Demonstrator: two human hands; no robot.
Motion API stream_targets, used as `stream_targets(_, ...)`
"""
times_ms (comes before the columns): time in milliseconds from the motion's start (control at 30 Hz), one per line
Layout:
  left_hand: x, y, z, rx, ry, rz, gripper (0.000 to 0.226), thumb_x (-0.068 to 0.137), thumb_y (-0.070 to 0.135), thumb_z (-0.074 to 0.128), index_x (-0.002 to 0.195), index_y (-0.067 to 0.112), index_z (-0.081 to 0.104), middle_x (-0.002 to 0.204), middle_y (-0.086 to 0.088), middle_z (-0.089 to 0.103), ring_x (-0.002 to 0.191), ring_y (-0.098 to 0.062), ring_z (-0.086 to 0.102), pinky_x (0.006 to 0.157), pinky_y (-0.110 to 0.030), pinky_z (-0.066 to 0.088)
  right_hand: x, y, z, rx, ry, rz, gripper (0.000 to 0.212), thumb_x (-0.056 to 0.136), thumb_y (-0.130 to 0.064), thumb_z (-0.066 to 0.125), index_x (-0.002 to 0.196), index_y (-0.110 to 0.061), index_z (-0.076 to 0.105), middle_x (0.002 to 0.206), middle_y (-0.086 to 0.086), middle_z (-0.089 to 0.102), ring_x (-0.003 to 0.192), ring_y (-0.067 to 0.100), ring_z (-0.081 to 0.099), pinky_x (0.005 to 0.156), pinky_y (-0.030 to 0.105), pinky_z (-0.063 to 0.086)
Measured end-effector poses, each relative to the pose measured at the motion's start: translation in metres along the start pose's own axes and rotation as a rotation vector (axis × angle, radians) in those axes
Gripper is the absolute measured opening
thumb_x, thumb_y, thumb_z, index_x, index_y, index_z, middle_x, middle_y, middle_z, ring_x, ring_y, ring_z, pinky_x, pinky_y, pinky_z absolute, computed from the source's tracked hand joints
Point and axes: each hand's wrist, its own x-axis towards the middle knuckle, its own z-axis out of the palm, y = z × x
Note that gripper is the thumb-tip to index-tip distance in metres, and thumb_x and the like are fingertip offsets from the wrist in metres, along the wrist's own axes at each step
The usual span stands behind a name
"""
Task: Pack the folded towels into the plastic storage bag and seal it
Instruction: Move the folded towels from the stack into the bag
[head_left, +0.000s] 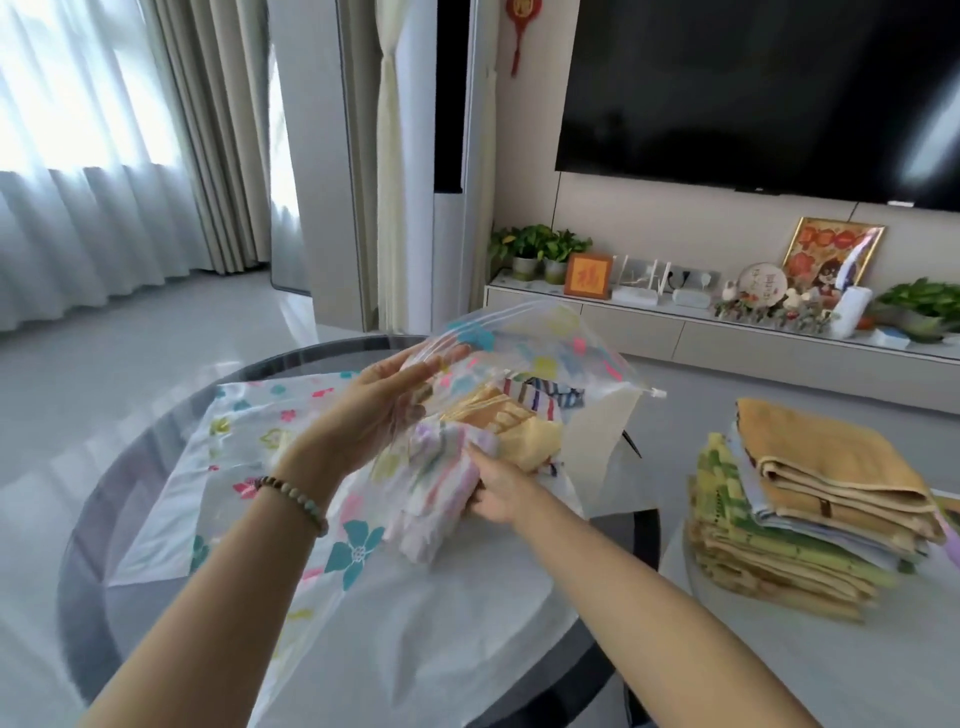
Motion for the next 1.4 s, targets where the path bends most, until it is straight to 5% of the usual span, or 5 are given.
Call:
stream_targets(233, 0.001, -0.007, 0.003, 0.039, 0.049, 0.001, 0.032, 0.082, 0.028, 0.064, 0.113, 0.025, 0.069, 0.115, 0.009, 0.069, 0.058, 0.002, 0.048, 0.048, -0.008, 0.036, -0.005, 0.025, -0.026, -0.641, 0.184, -0.477, 0.06, 0.091, -0.035, 0.059, 0.143, -0.014, 0.035, 0.15, 0.008, 0.035, 0.137, 0.025, 0.036, 0.111, 0.037, 0.033)
stream_targets(433, 0.004, -0.001, -0.001, -0.033, 0.043, 0.012, 0.041, 0.077, 0.026, 0.068, 0.117, 0.018, 0.066, 0.119, 0.001, 0.066, 0.051, 0.0, 0.045, 0.046, -0.007, 0.04, 0.011, 0.072, -0.033, -1.64, -0.278, -0.637, 0.051, 0.091, -0.066, 0.016, 0.14, -0.054, 0.028, 0.161, -0.011, 0.001, 0.145, 0.025, -0.023, 0.114, 0.056, -0.01)
stream_targets(767, 0.014, -0.008, 0.01, -0.107, 0.034, -0.012, 0.05, 0.074, 0.024, 0.069, 0.122, 0.014, 0.058, 0.12, 0.005, 0.067, 0.047, 0.0, 0.042, 0.043, -0.007, 0.038, 0.044, 0.046, -0.025, -1.595, -0.168, -0.413, 0.049, 0.093, -0.06, 0.032, 0.14, -0.048, 0.035, 0.162, -0.01, -0.001, 0.144, 0.025, -0.025, 0.115, 0.057, -0.002)
stream_targets(1133, 0.039, -0.046, 0.049, -0.103, 0.083, -0.034, 0.027, 0.077, 0.024, 0.068, 0.103, 0.019, 0.073, 0.11, 0.002, 0.071, 0.052, 0.002, 0.057, 0.041, -0.008, 0.042, -0.129, -0.05, -0.161, -0.842, -0.34, -0.26, 0.046, 0.082, -0.051, 0.063, 0.125, -0.035, 0.058, 0.132, -0.013, 0.06, 0.124, 0.005, 0.054, 0.104, 0.024, 0.043)
stream_targets(1400, 0.063, -0.068, 0.081, -0.084, 0.161, -0.065, 0.039, 0.08, 0.028, 0.065, 0.117, 0.018, 0.062, 0.058, 0.011, 0.049, 0.042, -0.002, 0.036, 0.035, -0.008, 0.031, -0.179, -0.124, -0.302, -0.706, 0.155, -0.388, 0.043, 0.075, -0.034, 0.066, 0.116, -0.022, 0.063, 0.12, 0.001, 0.069, 0.113, 0.015, 0.063, 0.096, 0.024, 0.051)
